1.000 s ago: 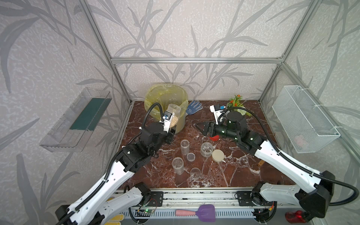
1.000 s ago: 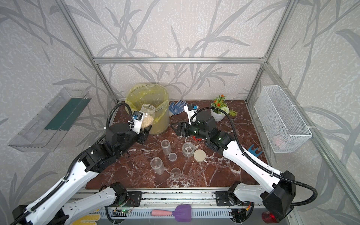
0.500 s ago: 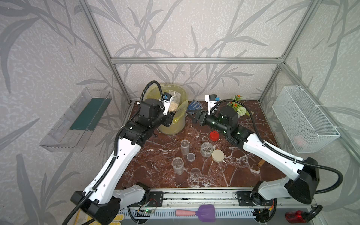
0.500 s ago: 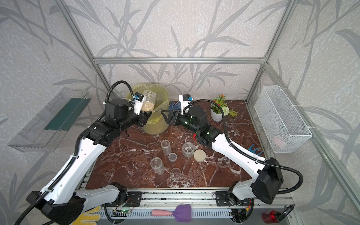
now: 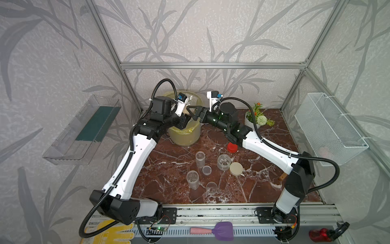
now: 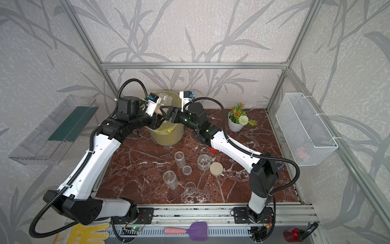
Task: Empty expired oatmeal from jars
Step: Pour the expired oatmeal into the trash bin.
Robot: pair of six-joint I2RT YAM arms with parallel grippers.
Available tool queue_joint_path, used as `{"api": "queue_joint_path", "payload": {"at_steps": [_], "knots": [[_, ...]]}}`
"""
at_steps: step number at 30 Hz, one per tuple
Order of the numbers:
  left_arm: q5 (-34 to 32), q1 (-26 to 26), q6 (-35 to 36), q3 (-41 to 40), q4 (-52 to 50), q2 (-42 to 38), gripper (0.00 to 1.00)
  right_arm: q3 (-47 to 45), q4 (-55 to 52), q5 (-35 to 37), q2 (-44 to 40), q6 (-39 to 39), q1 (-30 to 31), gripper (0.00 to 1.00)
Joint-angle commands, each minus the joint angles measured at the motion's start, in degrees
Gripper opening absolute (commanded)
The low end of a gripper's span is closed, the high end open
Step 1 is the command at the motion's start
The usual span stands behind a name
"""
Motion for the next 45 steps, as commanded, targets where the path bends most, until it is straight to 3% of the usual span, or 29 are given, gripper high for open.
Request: {"api": "queue_joint_path", "payload": {"at_steps": [1, 13, 17, 22, 26, 29, 35, 39, 45], "knots": [[3.5, 1.0, 2.7, 2.1, 0.7, -0.3, 0.0, 5.0, -0.4, -1.3, 3.3, 0.9, 0.6, 0.83], [8.7, 4.8, 4.8, 2.3, 1.2, 1.1, 0.0, 21.6, -5.6, -1.7, 15.2, 0.9, 0.6, 0.81], [8.9, 5.3, 4.9, 2.5, 2.3, 1.2, 0.0, 25.5, -8.8, -3.0, 17.7, 0.2, 0.6, 0.76], [10.7, 5.7, 4.8, 2.2, 2.9, 0.8, 0.16, 27.7, -10.4, -3.1, 19.6, -0.2, 0.6, 0.61], [9.8, 5.7, 3.3, 0.8, 5.0, -0.2, 0.47, 29.9, -11.6, -3.5, 21.0, -0.3, 0.6, 0.42], [9.4, 5.8, 2.2, 0.7, 4.9, -0.3, 0.58, 31.7, -13.3, -3.0, 21.6, -1.8, 0.5, 0.3], [9.6, 5.8, -1.0, 0.2, 4.0, -1.4, 0.92, 37.7, -18.8, -0.9, 23.2, -3.3, 0.2, 0.22], [8.2, 5.8, -4.4, -0.7, 3.5, -2.6, 0.99, 45.3, -24.1, -0.1, 26.5, -3.6, 0.0, 0.2], [3.8, 5.8, -16.2, -1.8, 0.6, -4.5, 0.99, 60.4, -33.5, 1.8, 33.3, -3.6, 0.1, 0.19]]}}
